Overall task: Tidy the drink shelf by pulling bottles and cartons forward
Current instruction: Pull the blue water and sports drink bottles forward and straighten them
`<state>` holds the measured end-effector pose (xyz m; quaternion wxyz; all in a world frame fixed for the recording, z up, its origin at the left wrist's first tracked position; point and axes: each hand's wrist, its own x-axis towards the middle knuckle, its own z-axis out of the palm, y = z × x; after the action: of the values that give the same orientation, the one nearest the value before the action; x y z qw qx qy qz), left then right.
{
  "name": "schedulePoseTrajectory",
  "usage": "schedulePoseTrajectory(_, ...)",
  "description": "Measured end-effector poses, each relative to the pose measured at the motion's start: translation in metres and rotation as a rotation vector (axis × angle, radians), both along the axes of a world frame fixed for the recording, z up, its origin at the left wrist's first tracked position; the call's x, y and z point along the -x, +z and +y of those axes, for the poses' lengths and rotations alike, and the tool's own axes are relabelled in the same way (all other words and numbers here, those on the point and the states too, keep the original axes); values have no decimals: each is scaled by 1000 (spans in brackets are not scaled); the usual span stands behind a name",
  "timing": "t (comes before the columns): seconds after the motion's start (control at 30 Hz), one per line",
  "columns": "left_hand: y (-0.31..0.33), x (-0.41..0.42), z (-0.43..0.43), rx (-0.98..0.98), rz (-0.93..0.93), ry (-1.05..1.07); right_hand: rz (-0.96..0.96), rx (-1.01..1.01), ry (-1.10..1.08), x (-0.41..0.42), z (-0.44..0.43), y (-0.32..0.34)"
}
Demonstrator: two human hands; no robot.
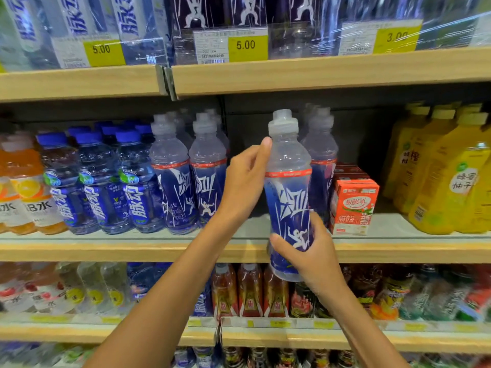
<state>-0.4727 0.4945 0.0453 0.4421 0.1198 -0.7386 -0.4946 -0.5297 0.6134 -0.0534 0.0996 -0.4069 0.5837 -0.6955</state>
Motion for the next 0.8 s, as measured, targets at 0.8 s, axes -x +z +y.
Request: schedulePoseTrajectory(0.8,10,0,-24,-704,116,-970,-276,-243,754,10,1,18)
